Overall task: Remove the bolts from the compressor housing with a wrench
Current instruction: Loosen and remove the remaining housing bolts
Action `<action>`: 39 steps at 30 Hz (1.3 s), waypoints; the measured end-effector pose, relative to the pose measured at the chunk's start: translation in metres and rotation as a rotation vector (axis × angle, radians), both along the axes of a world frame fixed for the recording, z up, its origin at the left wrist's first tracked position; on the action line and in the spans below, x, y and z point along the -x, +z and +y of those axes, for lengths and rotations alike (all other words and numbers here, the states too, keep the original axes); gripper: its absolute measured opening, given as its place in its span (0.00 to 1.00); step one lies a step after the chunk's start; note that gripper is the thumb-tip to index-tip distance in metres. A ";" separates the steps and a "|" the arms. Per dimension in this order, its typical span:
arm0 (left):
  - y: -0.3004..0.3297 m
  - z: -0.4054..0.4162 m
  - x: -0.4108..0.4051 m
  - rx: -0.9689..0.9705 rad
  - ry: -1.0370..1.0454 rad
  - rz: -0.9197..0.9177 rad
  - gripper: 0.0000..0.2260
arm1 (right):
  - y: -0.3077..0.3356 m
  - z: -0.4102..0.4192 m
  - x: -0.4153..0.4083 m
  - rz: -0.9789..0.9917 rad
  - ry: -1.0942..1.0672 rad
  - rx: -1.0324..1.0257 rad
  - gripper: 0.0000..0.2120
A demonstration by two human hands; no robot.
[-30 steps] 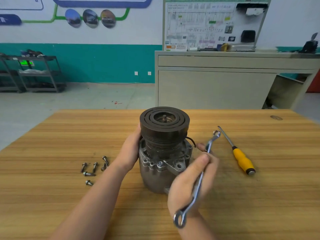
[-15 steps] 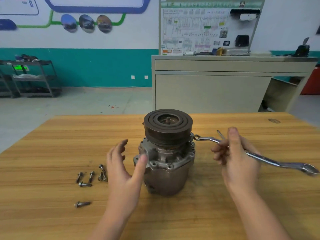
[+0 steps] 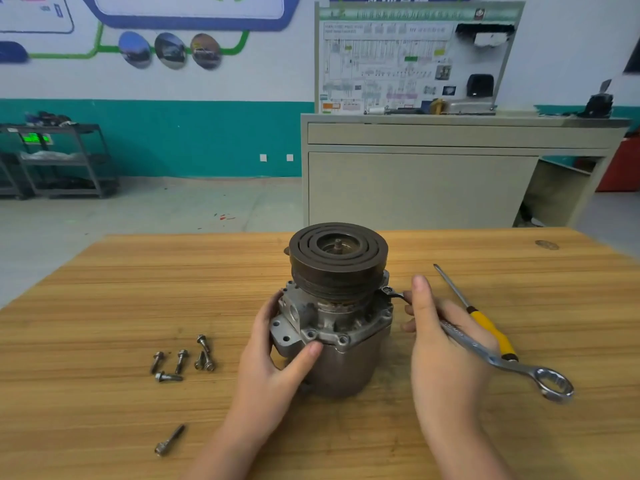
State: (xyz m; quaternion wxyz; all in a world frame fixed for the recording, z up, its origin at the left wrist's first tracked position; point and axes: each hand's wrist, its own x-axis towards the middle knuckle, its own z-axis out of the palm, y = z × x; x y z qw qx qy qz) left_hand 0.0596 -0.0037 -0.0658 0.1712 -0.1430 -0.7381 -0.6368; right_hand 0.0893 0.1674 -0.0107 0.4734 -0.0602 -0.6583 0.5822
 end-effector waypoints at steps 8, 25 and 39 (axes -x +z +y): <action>0.011 0.003 0.010 0.009 -0.011 0.045 0.38 | -0.011 -0.016 0.020 0.064 -0.294 -0.092 0.20; -0.001 0.002 0.008 -0.104 -0.100 -0.023 0.44 | 0.008 0.079 0.092 -0.331 0.892 0.944 0.19; -0.002 0.003 0.007 -0.118 -0.051 -0.028 0.39 | -0.003 0.036 0.027 0.107 0.216 -0.028 0.15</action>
